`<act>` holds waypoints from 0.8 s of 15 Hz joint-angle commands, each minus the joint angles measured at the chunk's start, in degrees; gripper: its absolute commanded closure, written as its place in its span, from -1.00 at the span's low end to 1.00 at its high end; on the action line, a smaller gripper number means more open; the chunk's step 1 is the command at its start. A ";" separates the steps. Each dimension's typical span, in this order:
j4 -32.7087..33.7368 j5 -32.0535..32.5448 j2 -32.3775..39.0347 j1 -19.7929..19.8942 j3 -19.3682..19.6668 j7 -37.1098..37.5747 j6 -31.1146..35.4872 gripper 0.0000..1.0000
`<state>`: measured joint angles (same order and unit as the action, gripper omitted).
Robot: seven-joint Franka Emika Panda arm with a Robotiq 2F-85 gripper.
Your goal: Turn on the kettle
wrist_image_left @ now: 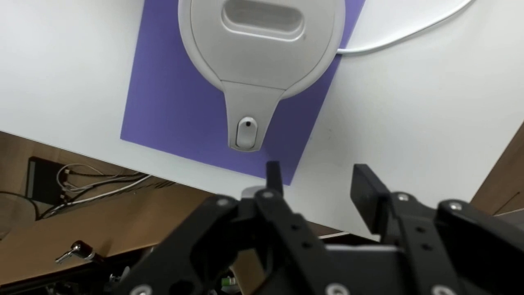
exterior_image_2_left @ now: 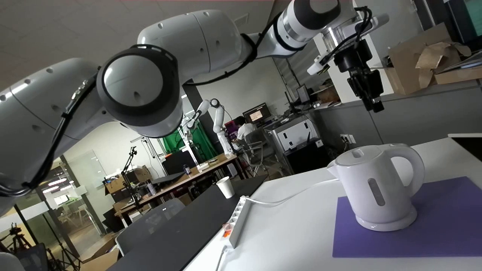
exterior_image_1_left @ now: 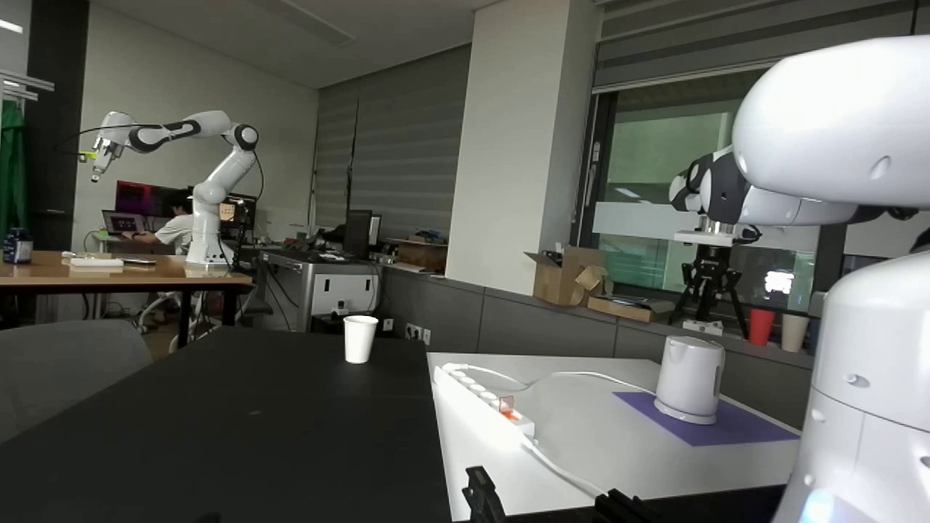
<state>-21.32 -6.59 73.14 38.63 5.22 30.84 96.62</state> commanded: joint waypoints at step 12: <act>-0.51 1.08 -1.01 -0.37 1.01 -0.94 -2.22 -1.00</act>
<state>-21.32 -6.44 73.14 38.57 5.80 29.75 95.80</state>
